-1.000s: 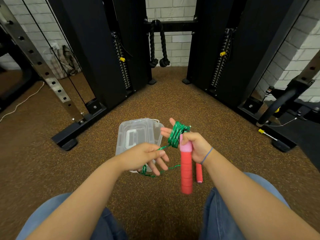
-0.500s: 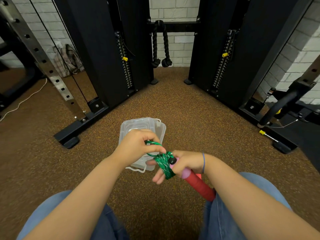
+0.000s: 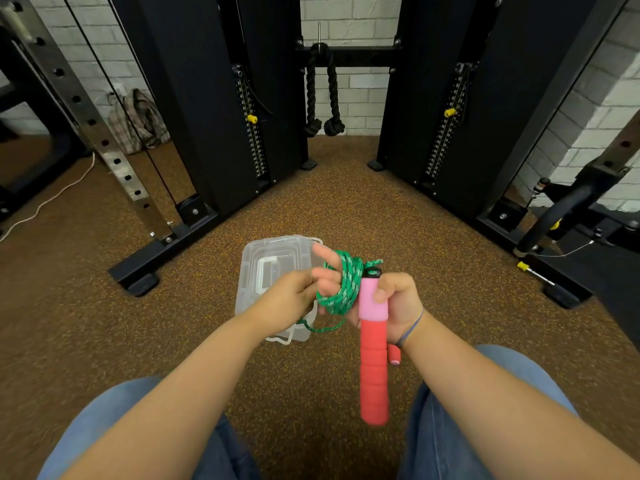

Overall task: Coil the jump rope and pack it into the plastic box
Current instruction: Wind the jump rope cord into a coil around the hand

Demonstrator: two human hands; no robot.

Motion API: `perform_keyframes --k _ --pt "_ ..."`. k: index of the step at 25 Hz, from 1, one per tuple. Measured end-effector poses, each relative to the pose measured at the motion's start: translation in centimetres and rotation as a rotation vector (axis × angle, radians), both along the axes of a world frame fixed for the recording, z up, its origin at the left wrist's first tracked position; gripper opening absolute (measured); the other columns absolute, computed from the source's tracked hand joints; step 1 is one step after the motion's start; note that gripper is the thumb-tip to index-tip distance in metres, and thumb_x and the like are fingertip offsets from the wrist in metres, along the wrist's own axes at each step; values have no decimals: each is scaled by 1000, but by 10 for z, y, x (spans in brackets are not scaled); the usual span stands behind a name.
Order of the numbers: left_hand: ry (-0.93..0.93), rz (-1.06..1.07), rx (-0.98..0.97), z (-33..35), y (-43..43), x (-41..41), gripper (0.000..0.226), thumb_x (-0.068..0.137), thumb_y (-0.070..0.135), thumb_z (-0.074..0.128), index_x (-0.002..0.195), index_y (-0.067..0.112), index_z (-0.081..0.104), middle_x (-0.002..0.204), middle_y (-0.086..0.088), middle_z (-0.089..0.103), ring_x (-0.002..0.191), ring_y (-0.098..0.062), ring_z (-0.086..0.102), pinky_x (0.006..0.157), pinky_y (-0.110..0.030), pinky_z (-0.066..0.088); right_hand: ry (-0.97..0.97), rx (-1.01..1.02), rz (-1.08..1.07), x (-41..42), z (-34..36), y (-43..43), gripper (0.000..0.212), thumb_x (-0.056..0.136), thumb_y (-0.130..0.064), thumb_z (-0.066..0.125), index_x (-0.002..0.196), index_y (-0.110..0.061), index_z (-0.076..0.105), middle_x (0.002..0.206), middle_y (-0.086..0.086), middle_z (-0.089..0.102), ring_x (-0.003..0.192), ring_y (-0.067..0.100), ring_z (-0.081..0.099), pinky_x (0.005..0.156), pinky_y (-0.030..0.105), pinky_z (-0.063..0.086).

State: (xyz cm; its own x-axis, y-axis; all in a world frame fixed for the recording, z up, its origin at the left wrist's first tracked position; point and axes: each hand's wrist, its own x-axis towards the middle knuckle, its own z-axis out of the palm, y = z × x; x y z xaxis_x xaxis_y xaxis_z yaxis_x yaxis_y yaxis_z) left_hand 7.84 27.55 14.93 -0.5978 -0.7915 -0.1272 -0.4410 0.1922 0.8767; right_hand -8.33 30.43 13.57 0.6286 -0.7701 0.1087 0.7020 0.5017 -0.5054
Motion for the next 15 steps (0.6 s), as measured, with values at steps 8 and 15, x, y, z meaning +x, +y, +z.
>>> perform_keyframes --k 8,15 --pt "-91 -44 143 -3 0 8 25 97 26 41 79 16 54 51 2 43 29 -4 35 33 -14 29 -121 35 -370 -17 5 -13 96 42 2 61 136 -4 45 130 27 55 109 30 64 94 37 52" --pt "-67 -65 208 8 0 12 28 98 28 36 89 11 56 49 5 40 30 -6 32 34 -15 28 7 163 -671 -41 2 -22 116 24 -3 71 136 -7 43 128 25 56 108 28 65 98 40 48"
